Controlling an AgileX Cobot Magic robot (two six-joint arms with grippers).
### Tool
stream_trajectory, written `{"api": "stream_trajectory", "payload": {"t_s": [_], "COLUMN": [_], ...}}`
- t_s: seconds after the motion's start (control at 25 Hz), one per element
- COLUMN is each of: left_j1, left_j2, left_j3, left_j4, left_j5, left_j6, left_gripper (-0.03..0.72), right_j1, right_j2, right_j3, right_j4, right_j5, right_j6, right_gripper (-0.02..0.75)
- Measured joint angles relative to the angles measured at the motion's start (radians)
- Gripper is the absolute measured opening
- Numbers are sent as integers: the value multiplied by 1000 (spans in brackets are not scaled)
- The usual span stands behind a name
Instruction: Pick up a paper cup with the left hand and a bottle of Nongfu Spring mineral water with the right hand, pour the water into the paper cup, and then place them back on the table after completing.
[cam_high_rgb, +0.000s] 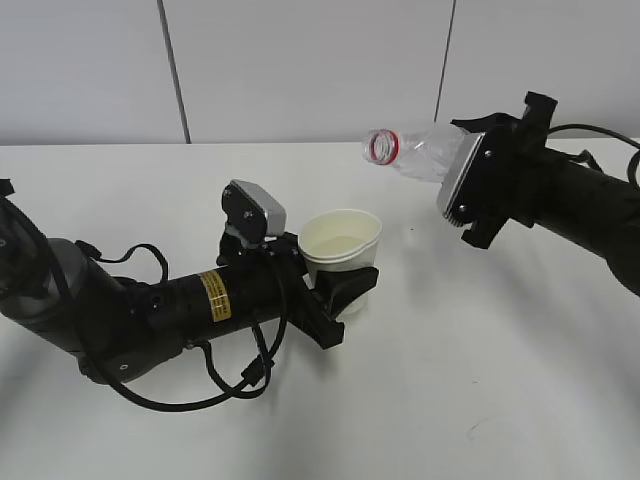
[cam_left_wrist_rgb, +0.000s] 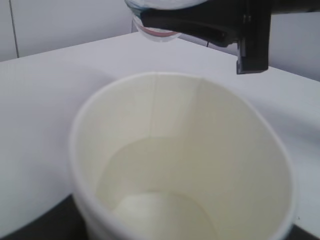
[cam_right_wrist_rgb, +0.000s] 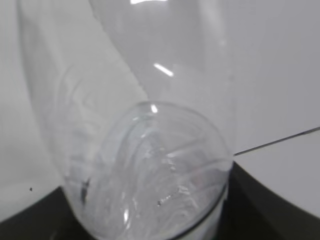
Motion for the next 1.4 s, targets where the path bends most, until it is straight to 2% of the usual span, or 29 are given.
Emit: {"api": "stream_trajectory", "payload": {"t_s": [0.4, 0.6, 0.84, 1.12, 1.4], "left_j1": [0, 3, 39, 122, 220], "left_j2": [0, 0, 0, 0, 0], "left_j3": [0, 0, 0, 0, 0], "left_j4": [-23, -26, -26, -27, -19], "left_j5": [0, 0, 0, 0, 12], "left_j6": [0, 0, 0, 0, 8], "left_gripper": [379, 379, 379, 379, 379], "right_j1": [0, 0, 0, 0, 0], "right_j2": [0, 0, -2, -2, -2], "right_j3": [0, 34, 55, 55, 55], "right_j4": [0, 0, 0, 0, 0], "right_j5": [0, -5, -15, -63, -78], "right_j6": [545, 719, 979, 1146, 1166], "right_gripper": [428, 428, 428, 428, 428]}}
